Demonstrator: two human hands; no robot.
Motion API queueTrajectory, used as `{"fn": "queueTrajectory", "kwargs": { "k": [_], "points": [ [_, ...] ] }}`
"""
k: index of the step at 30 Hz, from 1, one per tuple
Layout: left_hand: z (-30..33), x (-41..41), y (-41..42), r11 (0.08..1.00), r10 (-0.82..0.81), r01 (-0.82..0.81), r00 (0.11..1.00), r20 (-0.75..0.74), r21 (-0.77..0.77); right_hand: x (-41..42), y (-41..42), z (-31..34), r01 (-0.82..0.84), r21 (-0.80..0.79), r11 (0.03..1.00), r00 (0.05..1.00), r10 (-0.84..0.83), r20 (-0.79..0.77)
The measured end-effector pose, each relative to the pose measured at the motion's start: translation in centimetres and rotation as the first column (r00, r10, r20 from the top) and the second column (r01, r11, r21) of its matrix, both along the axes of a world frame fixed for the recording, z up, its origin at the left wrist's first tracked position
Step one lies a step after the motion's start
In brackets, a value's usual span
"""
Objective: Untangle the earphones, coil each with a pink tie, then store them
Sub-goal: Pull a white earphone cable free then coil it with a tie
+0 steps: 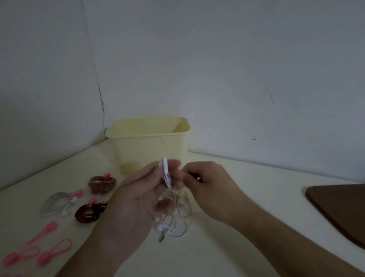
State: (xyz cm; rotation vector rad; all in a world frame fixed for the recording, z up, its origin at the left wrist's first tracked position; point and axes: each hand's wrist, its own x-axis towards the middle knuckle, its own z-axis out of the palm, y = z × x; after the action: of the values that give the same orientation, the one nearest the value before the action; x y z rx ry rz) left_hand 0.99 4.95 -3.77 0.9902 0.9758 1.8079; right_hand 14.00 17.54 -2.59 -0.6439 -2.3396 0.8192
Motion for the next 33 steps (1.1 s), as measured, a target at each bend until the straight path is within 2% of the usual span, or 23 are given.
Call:
{"fn": "queueTrajectory", "kwargs": {
  "k": [2, 4, 7, 9, 11, 15, 19, 22, 25, 30, 33],
  "points": [
    [0.1, -0.4, 0.1, 0.997, 0.062, -0.063, 0.998, 0.018, 0.045, -0.3, -0.5, -0.4, -0.052, 0.006, 0.999, 0.994, 0.051, 0.096],
    [0.0, -0.8, 0.5, 0.983, 0.182, -0.181, 0.982, -0.052, 0.025, -0.5, -0.9, -0.4, -0.088, 0.03, 0.996, 0.984, 0.082, 0.156],
    [-0.4, -0.6, 0.7, 0.94, 0.306, -0.335, 0.91, -0.281, -0.061, -0.6, -1.3, -0.1, -0.093, 0.097, 0.991, 0.987, 0.079, 0.138],
    [-0.8, -0.2, 0.7, 0.924, 0.288, -0.369, 0.849, -0.444, -0.105, -0.4, -1.2, 0.1, -0.099, 0.139, 0.985, 0.992, 0.088, 0.089],
    [-1.2, 0.0, 0.8, 0.913, 0.258, -0.382, 0.811, -0.525, -0.141, -0.2, -1.2, 0.3, -0.093, 0.171, 0.981, 0.995, 0.086, 0.048],
    [-1.5, -0.5, 0.9, 0.935, 0.208, -0.306, 0.884, -0.419, -0.181, -0.3, -1.3, 0.1, -0.063, 0.172, 0.983, 0.994, 0.077, -0.079],
    [-1.7, -0.7, 1.3, 0.952, 0.143, -0.216, 0.94, -0.309, -0.217, -0.3, -1.3, -0.1, -0.042, 0.097, 0.994, 0.98, 0.06, -0.188],
    [-1.5, -0.8, 1.1, 0.97, 0.082, -0.134, 0.966, -0.245, -0.205, -0.4, -1.1, -0.1, -0.048, -0.075, 0.996, 0.98, 0.032, -0.197],
    [-1.4, -0.8, 0.9, 0.977, 0.071, -0.116, 0.968, -0.241, -0.179, -0.4, -0.8, -0.1, -0.165, -0.23, 0.959, 0.97, 0.115, -0.215],
    [-1.5, -1.2, 1.1, 0.959, 0.131, -0.192, 0.952, -0.276, -0.207, -0.3, -0.2, -0.3, -0.248, -0.137, 0.959, 0.957, 0.22, -0.187],
    [-1.4, -1.1, 0.9, 0.961, 0.092, -0.156, 0.958, -0.27, -0.228, -0.2, -0.1, -0.3, -0.253, -0.15, 0.956, 0.954, 0.221, -0.201]
  ]
}}
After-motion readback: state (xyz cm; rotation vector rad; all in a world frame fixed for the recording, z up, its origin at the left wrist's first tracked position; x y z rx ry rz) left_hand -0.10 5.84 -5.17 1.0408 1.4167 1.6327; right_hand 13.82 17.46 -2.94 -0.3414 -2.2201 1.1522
